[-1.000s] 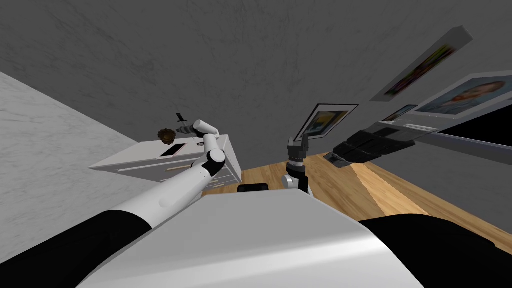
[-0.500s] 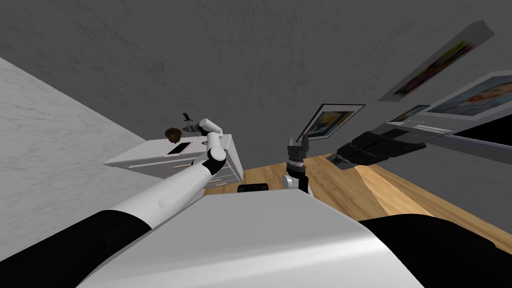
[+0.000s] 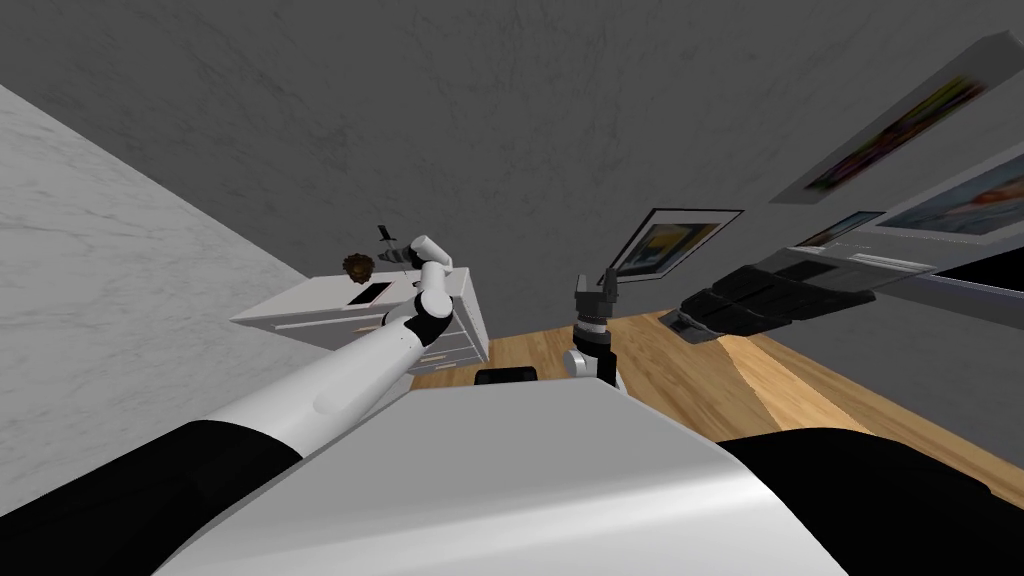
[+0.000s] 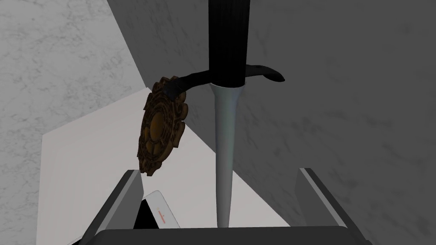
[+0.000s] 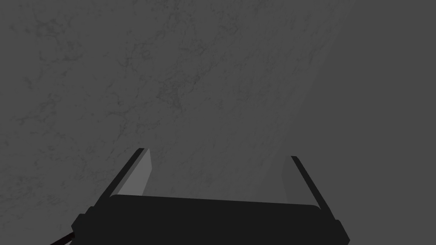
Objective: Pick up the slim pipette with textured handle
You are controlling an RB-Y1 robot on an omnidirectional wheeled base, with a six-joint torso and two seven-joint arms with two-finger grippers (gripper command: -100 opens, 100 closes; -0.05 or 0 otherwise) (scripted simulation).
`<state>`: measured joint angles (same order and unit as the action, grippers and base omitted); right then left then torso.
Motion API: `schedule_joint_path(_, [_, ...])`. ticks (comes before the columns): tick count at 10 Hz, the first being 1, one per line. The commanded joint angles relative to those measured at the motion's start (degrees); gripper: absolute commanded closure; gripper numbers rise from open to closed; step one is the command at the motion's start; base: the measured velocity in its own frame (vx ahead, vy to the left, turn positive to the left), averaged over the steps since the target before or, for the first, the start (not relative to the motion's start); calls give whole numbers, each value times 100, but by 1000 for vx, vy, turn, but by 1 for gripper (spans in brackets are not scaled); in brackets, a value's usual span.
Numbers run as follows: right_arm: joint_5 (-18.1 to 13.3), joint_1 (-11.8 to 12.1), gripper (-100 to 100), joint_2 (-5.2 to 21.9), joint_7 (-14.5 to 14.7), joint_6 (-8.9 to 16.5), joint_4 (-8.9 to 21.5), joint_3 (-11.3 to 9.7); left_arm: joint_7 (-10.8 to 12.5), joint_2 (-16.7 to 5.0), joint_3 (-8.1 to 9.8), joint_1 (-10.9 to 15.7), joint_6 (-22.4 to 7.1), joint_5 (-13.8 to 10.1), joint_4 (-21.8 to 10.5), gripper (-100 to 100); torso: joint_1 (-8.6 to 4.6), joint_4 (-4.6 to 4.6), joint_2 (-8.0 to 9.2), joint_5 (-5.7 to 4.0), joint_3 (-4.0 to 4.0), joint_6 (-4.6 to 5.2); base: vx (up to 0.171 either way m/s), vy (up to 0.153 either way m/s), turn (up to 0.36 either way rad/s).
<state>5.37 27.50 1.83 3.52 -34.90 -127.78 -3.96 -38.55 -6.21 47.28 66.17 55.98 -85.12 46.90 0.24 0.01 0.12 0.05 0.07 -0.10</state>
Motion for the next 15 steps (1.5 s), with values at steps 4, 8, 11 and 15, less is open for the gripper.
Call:
schedule_joint_path(4, [0, 0, 0, 0, 0, 0, 0, 0, 585, 6, -193, 363, 297, 260, -769, -100, 4, 0, 1, 2, 0, 0, -4, 48, 61])
schedule_joint_path(8, [0, 0, 0, 0, 0, 0, 0, 0, 1303, -2, -435, 803, 644, 585, -1755, -100, 15, 0, 4, 4, 2, -1, -6, 69, 90])
schedule_joint_path(11, [0, -1, 0, 0, 0, 0, 0, 0, 1283, -17, -423, 786, 626, 570, -1829, 100, -2, 0, 2, 1, 1, 0, 0, 31, 12])
schedule_joint_path(15, [0, -1, 0, 0, 0, 0, 0, -1, 1283, -18, -424, 787, 624, 570, -1826, 100, -12, -1, 4, -1, 1, 1, 1, 1, 0])
